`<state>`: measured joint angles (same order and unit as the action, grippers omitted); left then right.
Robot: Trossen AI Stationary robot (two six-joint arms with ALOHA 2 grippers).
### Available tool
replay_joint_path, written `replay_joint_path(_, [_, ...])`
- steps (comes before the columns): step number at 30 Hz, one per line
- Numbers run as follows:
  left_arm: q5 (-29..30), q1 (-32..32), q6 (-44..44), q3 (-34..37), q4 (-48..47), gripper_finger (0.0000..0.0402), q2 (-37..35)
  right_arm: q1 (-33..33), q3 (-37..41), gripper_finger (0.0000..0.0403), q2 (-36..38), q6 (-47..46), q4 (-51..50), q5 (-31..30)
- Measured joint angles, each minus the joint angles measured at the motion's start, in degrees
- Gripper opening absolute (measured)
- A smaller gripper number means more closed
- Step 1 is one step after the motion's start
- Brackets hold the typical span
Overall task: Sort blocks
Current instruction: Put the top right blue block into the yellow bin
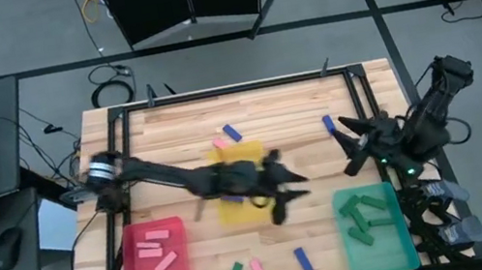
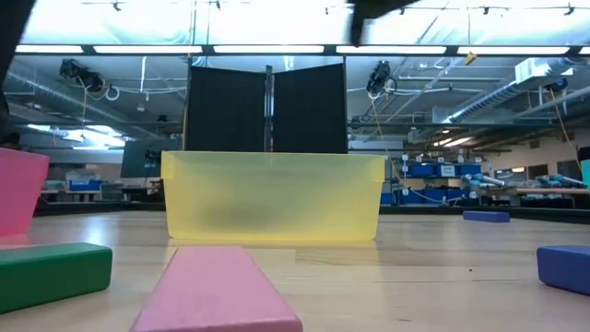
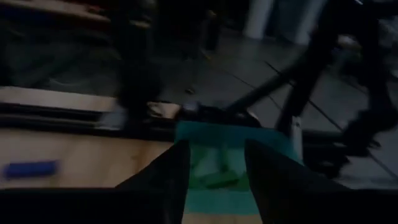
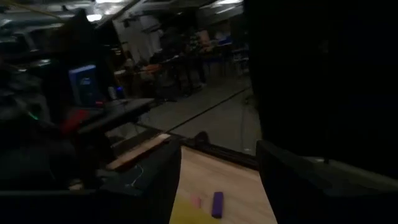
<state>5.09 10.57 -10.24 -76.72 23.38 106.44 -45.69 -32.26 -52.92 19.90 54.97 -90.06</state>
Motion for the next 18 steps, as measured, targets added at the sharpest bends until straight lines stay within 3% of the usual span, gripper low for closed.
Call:
replay_joint_path(4, [7.58, -0.02, -0.34, 14.71, 5.42, 0.0158, -12.67, 4.08, 3.96, 0.0209, -3.69, -8.32, -1.06, 1.75])
replay_joint_path(7, [12.91, 0.24, -0.13, 22.43, 7.46, 0.0158, -22.78, 7.56, 6.82, 0.0200, -7.35, -18.88, -3.31, 10.93])
replay_joint_path(12, [20.97, 1.63, 1.38, 31.63, 6.48, 0.0158, -36.55, 15.76, 6.85, 0.0190, -14.36, -38.43, -16.04, 25.46])
replay_joint_path(18, [27.53, 3.04, -0.12, 40.65, 5.95, 0.0158, -49.18, 26.79, 5.96, 0.0190, -15.74, -50.05, -29.33, 27.05])
